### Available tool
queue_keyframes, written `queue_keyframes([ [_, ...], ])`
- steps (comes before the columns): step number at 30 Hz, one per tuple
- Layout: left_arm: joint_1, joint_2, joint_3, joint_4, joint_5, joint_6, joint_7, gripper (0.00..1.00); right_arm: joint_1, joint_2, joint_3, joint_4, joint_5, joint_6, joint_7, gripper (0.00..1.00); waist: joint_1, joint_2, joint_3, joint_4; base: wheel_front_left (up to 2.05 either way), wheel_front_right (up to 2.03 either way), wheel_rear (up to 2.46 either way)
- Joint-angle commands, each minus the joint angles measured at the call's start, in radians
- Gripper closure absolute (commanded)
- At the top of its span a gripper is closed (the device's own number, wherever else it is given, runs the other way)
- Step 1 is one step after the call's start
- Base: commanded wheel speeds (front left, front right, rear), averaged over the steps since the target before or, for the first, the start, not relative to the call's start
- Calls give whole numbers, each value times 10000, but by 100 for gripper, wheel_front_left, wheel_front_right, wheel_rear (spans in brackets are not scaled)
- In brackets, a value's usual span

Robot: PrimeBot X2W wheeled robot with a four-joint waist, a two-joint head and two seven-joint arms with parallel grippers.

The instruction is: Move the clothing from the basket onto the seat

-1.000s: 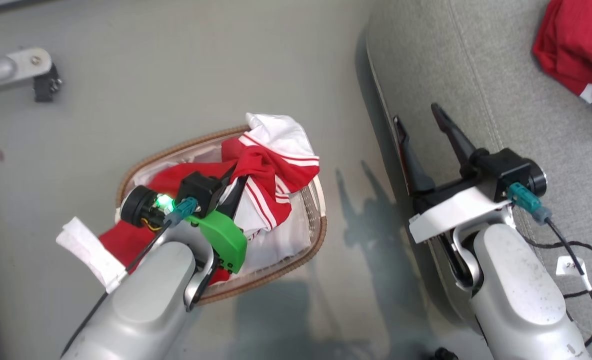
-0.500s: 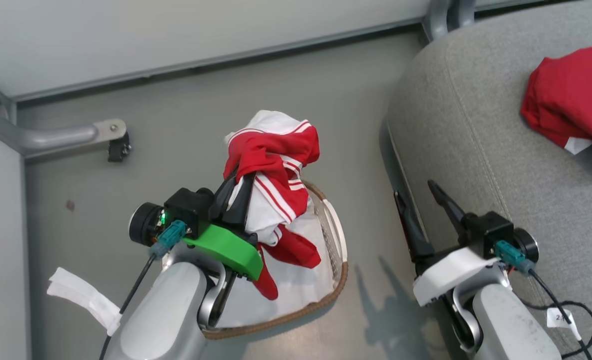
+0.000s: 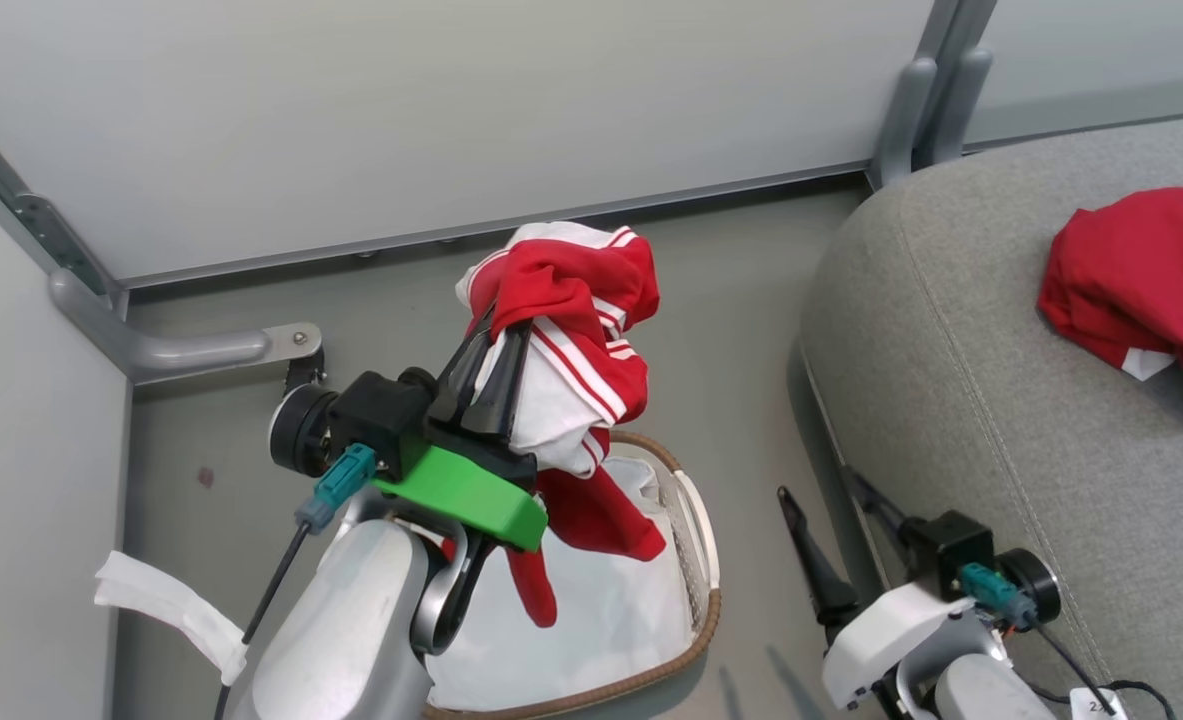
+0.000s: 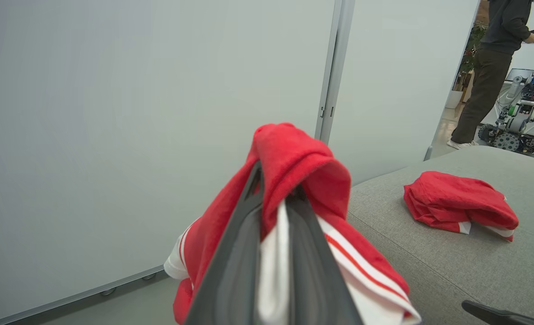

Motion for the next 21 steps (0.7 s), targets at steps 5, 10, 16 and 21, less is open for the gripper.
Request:
queue_keyframes([
  [5, -195, -64, -102, -100, 47, -64, -7, 100, 117, -38, 825, 241, -308, -11, -1, 0, 1, -1, -225, 329, 0, 0, 0],
  [10, -339, -100, -352, -123, -54, -88, -7, 100, -529, -41, 2257, 557, -551, -12, -2, 0, 1, -1, -193, 594, 0, 0, 0],
  [16, -547, -121, -880, -43, -145, -79, -8, 100, -1598, -39, 3475, 814, -350, -12, -1, 0, 1, -1, -131, 977, 0, 0, 0],
  [21, -611, -132, -1256, -19, -343, -84, -7, 100, -2332, -39, 3921, 860, -192, -12, -1, 0, 1, -1, -89, 1283, 0, 0, 0],
])
